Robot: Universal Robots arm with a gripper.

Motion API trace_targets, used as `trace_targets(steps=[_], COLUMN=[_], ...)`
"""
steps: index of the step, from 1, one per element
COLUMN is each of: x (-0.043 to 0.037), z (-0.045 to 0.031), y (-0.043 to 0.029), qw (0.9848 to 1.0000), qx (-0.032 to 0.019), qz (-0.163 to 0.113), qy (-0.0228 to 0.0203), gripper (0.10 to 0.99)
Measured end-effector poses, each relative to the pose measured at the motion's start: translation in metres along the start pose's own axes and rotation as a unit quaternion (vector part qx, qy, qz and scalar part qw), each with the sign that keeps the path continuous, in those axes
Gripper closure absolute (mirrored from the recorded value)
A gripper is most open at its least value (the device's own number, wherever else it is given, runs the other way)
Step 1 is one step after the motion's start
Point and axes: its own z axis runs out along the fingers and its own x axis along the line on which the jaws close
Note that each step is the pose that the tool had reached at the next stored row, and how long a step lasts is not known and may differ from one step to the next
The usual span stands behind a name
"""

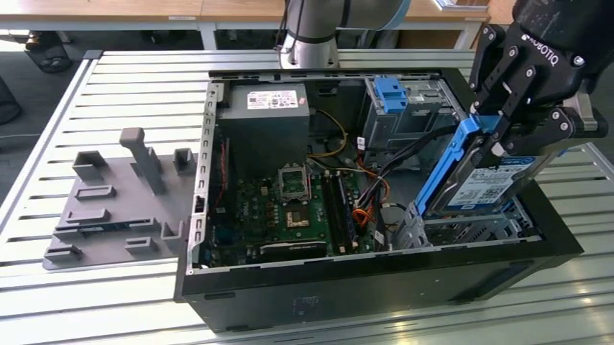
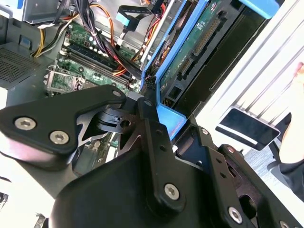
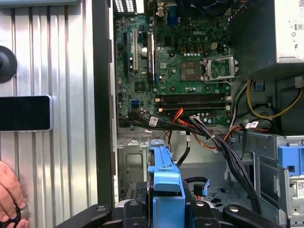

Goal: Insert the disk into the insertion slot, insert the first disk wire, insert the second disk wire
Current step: 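Insert the disk into the insertion slot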

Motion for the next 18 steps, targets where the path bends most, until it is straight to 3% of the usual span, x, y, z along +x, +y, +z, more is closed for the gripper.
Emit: trace_targets(steps=[18], x=[0.0002], z=[0.0146], y=[-0.0002], qw=[1.0000], qx=[0.0000], qz=[0.000], qy=[0.0000], gripper=[0.722])
